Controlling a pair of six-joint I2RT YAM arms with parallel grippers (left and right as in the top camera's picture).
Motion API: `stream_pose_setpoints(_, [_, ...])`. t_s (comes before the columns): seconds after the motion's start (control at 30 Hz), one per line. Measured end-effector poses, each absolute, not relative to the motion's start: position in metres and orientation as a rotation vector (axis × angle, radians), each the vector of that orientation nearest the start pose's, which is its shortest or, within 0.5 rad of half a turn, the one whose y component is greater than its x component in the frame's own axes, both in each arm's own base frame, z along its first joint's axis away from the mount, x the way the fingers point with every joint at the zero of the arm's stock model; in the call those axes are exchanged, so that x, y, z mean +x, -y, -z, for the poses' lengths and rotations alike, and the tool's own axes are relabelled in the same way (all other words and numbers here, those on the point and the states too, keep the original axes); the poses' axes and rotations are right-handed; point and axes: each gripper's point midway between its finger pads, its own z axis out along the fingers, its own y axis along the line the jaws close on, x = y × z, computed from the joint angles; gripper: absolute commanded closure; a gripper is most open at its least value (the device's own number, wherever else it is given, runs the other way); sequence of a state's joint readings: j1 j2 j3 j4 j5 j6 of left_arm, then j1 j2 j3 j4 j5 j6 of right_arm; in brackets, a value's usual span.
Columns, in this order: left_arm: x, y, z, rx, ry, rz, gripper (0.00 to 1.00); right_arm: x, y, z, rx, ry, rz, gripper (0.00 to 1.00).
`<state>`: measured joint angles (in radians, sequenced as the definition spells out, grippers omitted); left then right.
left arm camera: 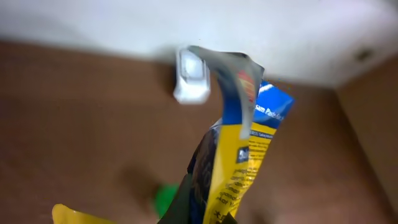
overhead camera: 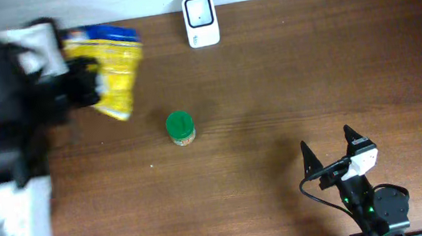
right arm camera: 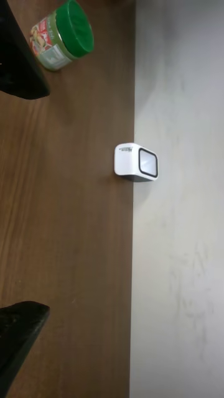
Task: Scan the item barcode
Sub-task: 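Carry the yellow bag out and drop it right of the jar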
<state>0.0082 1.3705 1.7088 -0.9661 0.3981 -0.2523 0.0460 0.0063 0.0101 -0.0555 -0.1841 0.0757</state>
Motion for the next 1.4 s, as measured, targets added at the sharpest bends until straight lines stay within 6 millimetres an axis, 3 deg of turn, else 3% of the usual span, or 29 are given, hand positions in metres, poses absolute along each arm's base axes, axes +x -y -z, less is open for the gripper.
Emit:
stream_pose_setpoints(0.07, [0.38, 0.104, -0.336, -0.071, -2.32, 0.63, 1.0, 0.242, -0.043, -0.163, -0.118, -1.623, -0.244, 0.02])
stream_pose_setpoints(0.13, [0.385, 0.129, -0.312, -0.091, -2.4, 0.655, 1.0, 0.242, -0.043, -0.164, -0.118, -1.623, -0.244, 0.02])
stream_pose_setpoints(0.3, [0.396, 0.206, -0.227, -0.195, -2.636, 0.68, 1.0, 0.242, -0.043, -0.163, -0.118, -1.623, -0.243, 0.02])
stream_pose_setpoints(0.33, [0.396, 0.224, -0.201, -0.18, -2.696, 0.67, 1.0, 0.242, -0.043, -0.164, -0.118, -1.623, -0.243, 0.02])
stream_pose_setpoints(0.57, [0.399, 0.277, -0.129, -0.24, -2.811, 0.66, 1.0, 0.242, -0.043, -0.164, -0.119, -1.623, -0.243, 0.02])
stream_pose_setpoints(0.67, [0.394, 0.29, -0.11, -0.235, -2.849, 0.647, 0.91, 0.242, -0.043, -0.163, -0.118, -1.623, -0.244, 0.02])
stream_pose_setpoints(0.73, [0.39, 0.295, -0.106, -0.227, -2.863, 0.644, 0.82, 0.242, -0.043, -0.164, -0.118, -1.623, -0.243, 0.02])
stream_pose_setpoints(0.8, [0.386, 0.3, -0.104, -0.22, -2.871, 0.645, 0.59, 0.242, -0.043, -0.164, -0.118, -1.623, -0.243, 0.02])
stream_pose_setpoints(0.9, [0.381, 0.304, -0.104, -0.204, -2.88, 0.643, 0.44, 0.242, -0.043, -0.164, -0.118, -1.623, -0.244, 0.02])
stream_pose_setpoints(1.23, [0.391, 0.29, -0.103, 0.051, -2.824, 0.5, 0.33, 0.242, -0.043, -0.164, -0.118, -1.623, -0.244, 0.02])
stream_pose_setpoints(1.3, [0.394, 0.28, -0.114, 0.122, -2.804, 0.467, 0.31, 0.242, -0.043, -0.164, -0.118, -1.623, -0.243, 0.02])
stream_pose_setpoints(1.37, [0.404, 0.265, -0.145, 0.143, -2.737, 0.454, 0.27, 0.242, -0.043, -0.164, -0.118, -1.623, -0.243, 0.02])
stream_pose_setpoints(1.4, [0.411, 0.253, -0.17, 0.147, -2.677, 0.451, 0.25, 0.242, -0.043, -0.163, -0.118, -1.623, -0.244, 0.02])
